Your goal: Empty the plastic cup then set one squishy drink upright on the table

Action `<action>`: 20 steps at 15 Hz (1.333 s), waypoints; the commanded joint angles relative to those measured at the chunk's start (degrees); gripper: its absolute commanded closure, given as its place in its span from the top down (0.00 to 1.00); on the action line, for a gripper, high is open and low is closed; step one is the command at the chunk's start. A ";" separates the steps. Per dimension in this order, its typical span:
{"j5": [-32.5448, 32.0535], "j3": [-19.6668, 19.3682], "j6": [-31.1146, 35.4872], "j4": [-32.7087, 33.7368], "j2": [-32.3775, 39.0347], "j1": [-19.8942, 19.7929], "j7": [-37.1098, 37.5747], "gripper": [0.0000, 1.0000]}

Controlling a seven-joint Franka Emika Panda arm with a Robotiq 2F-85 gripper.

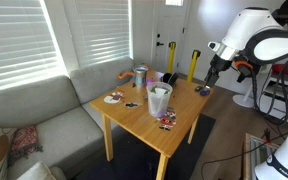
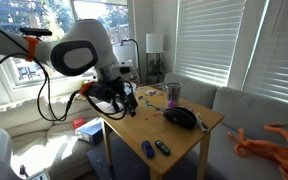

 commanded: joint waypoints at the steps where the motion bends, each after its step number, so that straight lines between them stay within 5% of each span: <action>1: -0.05 -0.06 -0.11 0.08 0.01 0.10 0.06 1.00; 6: -0.05 -0.06 -0.11 0.08 0.01 0.10 0.06 1.00; 9: 3.71 1.61 4.08 1.74 2.85 3.62 2.32 1.00; 20: 12.38 6.99 3.82 20.92 16.23 12.30 4.22 1.00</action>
